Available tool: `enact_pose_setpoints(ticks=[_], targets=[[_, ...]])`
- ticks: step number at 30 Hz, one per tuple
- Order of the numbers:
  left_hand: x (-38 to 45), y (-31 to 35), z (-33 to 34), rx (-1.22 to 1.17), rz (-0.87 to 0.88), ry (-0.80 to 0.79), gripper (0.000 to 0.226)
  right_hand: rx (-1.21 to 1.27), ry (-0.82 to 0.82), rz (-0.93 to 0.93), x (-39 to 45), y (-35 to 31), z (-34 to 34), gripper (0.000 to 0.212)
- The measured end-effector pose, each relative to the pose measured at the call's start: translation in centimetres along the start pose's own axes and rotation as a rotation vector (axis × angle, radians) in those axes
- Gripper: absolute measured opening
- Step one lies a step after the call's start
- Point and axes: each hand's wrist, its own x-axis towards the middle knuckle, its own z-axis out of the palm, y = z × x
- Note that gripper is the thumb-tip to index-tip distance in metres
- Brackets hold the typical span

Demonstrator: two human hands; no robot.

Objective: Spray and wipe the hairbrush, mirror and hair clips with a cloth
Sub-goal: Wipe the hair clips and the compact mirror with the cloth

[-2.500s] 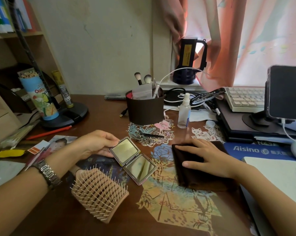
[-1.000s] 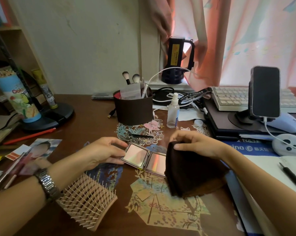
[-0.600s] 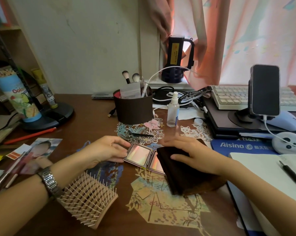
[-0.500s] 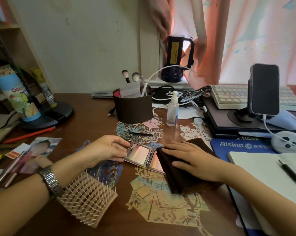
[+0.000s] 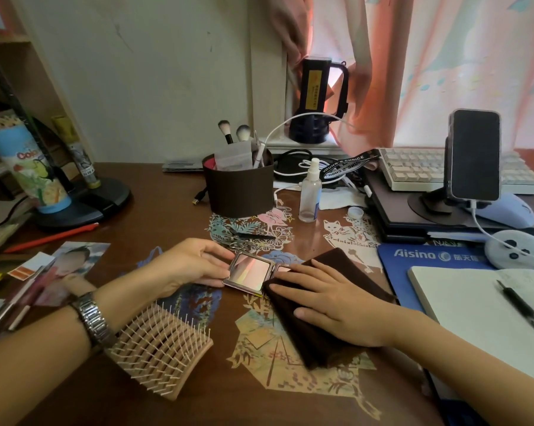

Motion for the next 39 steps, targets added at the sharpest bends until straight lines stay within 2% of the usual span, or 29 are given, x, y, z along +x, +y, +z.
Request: enact_pose_setpoints(ticks=[8,14,17,21,28,33,39], targets=[[0.0,-0.1,-0.1,-0.012,-0.009,-0.011,0.037,-0.012,0.088,0.088,0.4,-0.2,0.0,0.051],[-0.4,-0.6,0.1,-0.051,-0.009,-0.026,0.036,0.009,0.127,0.234,1.6,0.3,-0.3,0.065],[-0.3,-0.7,-0.1,-0.046,0.004,-0.032,0.036,0.013,0.115,0.247,1.9,0.1,-0.3,0.059],[0.0,-0.5,-0.9,0.093,0.063,-0.077,0.040,0.027,0.111,0.248,2.1,-0.3,-0.2,0.051],[0.2,-0.7,-1.7,0.433,0.212,-0.085,0.054,0.011,0.121,0.223,3.0,-0.9,0.0,0.059],[0.5,-0.7,-2.0,0.518,0.280,-0.131,0.059,0.006,0.122,0.201,4.0,-1.7,0.0,0.053],[1.1,-0.8,-2.1,0.502,0.307,-0.161,0.063,-0.079,0.131,0.106,3.9,-2.9,0.6,0.054]])
